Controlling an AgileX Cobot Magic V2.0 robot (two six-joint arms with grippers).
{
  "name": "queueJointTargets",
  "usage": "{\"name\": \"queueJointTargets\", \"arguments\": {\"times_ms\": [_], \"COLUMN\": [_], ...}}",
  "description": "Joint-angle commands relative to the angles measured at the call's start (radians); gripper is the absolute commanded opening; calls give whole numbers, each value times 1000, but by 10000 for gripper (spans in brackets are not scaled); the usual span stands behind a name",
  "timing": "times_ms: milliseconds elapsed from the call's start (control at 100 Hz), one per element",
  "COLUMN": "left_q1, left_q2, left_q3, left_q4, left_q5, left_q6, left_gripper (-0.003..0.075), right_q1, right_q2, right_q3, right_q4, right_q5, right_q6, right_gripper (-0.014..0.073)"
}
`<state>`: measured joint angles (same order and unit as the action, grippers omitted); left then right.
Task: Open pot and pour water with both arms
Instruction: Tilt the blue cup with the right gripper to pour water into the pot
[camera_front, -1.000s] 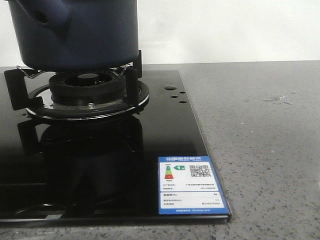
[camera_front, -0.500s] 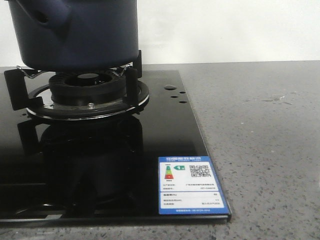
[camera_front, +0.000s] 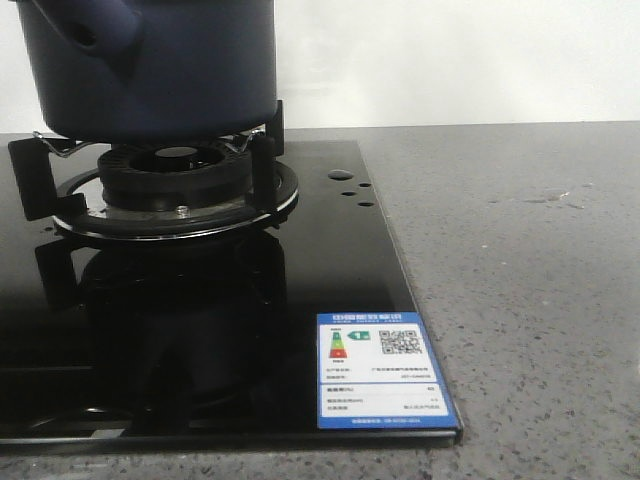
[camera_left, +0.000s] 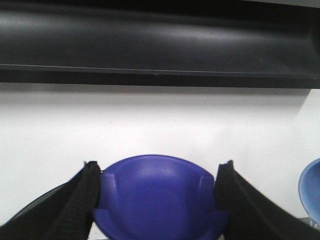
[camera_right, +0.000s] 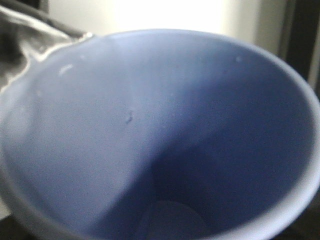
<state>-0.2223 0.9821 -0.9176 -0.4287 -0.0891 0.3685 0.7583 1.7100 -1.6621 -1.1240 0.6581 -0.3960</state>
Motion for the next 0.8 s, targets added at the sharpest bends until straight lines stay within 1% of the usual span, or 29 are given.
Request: {"name": "queueJointTargets", "arguments": {"times_ms": [0,410,790], "left_q1": [4,4,4], "left_q2": [-22,-22,-22], "left_q3": [-40,-40,-40], "left_q4": [5,5,5], "left_q5": [-106,-106,-106], "left_q6": [3,3,3], "left_gripper": [358,358,358], "right_q1": [6,6,6], "right_q2": [-53,-53,-53], "right_q3": [-41,-41,-41], "right_q4": [-114,-270,-277], "right_q5": [-43,-134,-141], "right_q6": [-5,-5,-5], "right_gripper": [346,346,346]}}
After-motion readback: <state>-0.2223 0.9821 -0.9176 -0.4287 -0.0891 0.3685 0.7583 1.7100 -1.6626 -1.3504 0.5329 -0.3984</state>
